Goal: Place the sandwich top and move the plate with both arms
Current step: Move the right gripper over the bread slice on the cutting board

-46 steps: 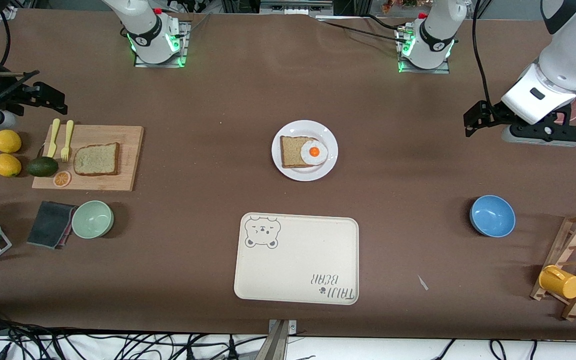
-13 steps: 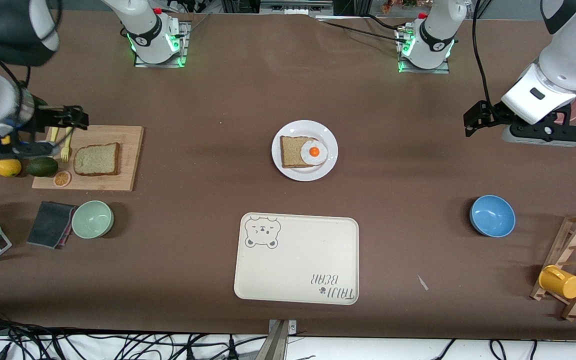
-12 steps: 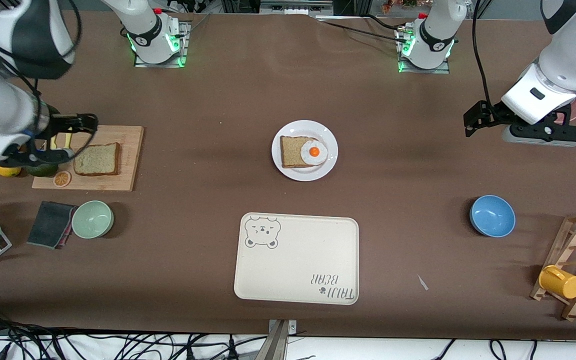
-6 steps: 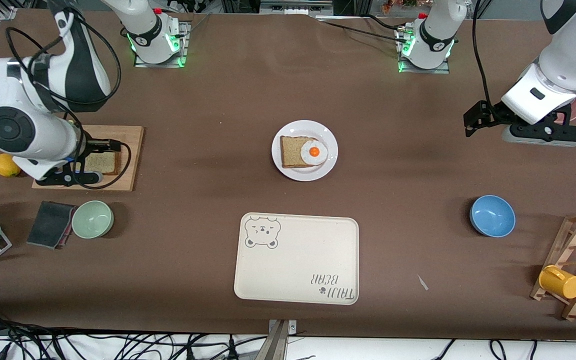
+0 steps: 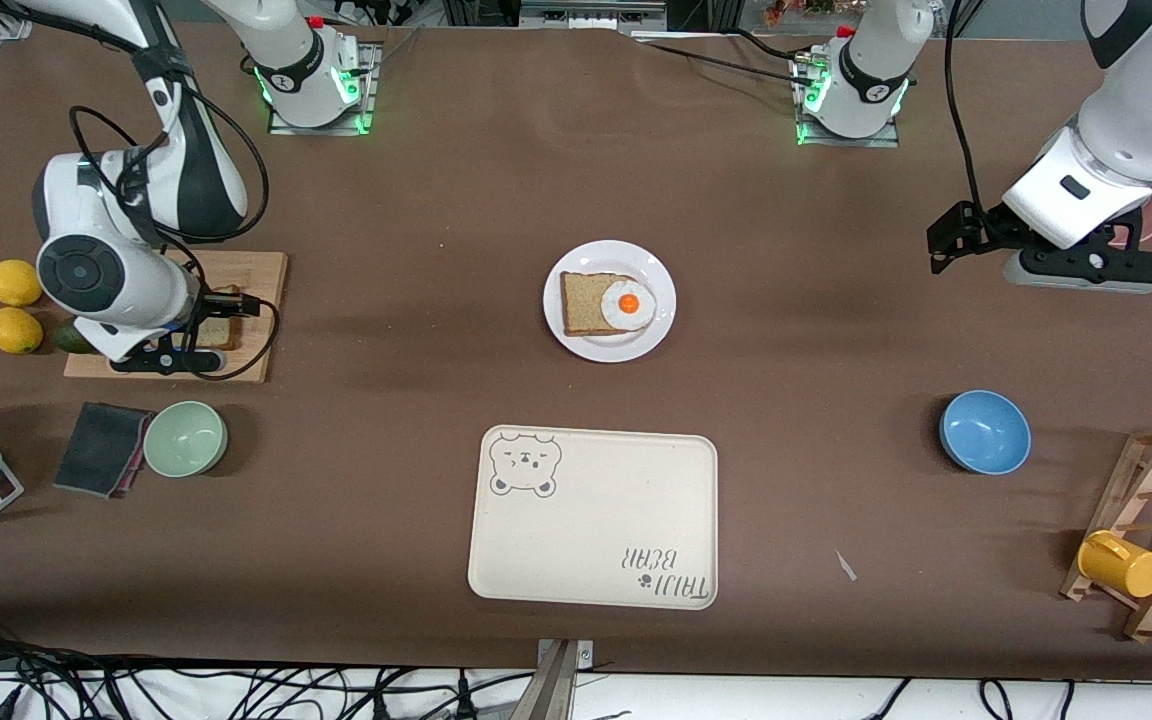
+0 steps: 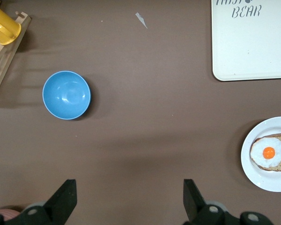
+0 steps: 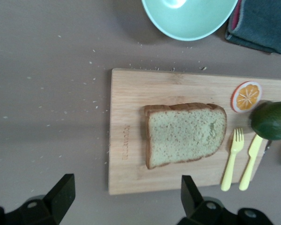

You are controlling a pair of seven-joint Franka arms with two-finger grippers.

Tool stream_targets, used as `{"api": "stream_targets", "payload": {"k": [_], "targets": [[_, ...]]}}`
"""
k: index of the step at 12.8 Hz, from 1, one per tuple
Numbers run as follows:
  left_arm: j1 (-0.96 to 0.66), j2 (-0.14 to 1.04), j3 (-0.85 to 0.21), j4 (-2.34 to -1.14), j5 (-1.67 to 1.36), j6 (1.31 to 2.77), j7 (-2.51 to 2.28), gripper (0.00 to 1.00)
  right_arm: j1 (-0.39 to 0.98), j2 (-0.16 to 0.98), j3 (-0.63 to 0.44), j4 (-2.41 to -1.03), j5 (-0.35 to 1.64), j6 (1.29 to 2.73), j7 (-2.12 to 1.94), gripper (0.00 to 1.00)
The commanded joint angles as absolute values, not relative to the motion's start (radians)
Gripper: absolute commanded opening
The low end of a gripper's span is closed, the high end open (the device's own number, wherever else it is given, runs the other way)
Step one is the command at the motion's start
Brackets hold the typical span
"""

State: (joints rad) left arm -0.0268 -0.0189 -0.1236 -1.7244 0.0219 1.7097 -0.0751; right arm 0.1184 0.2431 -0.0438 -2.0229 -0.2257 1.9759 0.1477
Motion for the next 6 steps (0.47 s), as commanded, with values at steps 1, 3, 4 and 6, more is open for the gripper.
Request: {"api": "stream_targets", "payload": {"k": [1, 3, 4, 6], "targets": [[-0.021, -0.018, -0.13, -1.71, 0.044, 1.692, -0.08, 1.0, 0.11, 0.239, -0.052, -2.103, -0.265, 2.051, 0.161, 1.0], [-0.021, -0.018, -0.13, -1.71, 0.044, 1.692, -0.08, 1.0, 0.109, 0.276, -0.063, -2.105, -0.287, 2.068, 0.163, 0.99], [-0.021, -0.018, -0.13, -1.71, 0.044, 1.692, -0.08, 1.0, 0.107, 0.296, -0.069, -2.103, -0.288, 2.074, 0.163, 0.99], [-0.021, -0.018, -0.13, -1.71, 0.044, 1.692, -0.081, 1.0, 0.107, 0.334, -0.074, -2.103, -0.288, 2.097, 0.163, 0.94]]}}
